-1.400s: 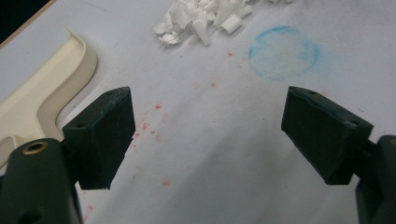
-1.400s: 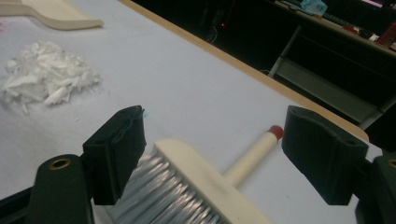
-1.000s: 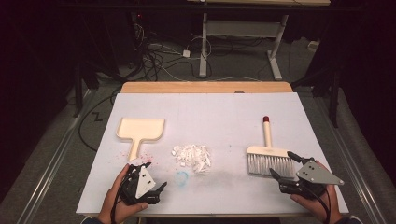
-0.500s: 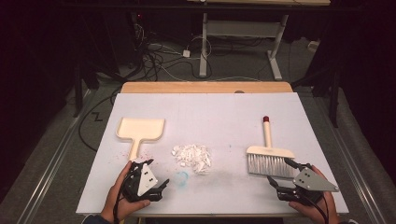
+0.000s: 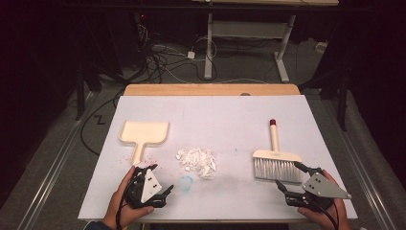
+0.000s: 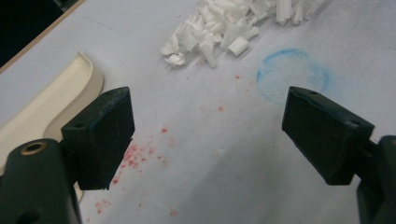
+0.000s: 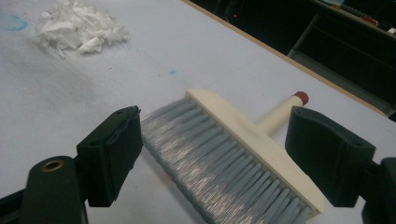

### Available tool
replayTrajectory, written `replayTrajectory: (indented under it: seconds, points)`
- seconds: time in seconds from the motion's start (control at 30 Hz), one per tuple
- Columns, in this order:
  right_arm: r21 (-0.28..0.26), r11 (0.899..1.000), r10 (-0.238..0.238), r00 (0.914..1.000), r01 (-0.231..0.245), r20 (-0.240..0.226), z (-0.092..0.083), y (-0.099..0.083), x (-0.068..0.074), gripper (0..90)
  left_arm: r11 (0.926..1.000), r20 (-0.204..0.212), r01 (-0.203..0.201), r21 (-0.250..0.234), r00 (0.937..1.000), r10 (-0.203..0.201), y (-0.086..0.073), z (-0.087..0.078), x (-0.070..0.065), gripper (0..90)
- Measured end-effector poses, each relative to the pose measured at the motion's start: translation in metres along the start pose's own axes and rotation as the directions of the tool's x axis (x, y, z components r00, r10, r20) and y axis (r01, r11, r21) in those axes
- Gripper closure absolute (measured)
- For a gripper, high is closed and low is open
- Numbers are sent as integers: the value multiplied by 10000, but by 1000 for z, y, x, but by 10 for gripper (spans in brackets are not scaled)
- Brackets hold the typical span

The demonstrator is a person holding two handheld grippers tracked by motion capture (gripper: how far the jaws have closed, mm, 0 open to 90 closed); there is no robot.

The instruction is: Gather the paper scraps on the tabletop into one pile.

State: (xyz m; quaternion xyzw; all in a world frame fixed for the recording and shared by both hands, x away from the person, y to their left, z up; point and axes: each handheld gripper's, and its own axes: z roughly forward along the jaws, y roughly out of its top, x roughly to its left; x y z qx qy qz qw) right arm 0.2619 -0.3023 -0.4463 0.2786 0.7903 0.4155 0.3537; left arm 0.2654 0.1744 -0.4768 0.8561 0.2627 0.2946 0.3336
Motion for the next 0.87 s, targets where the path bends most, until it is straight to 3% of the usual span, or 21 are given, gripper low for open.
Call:
replayTrajectory:
  seconds: [0.87]
  points:
    - [206, 9996, -214, 9998, 213, 54, 5, 0, 2, 195, 9998, -24, 88, 154, 10000, -87, 1, 2, -1, 159]
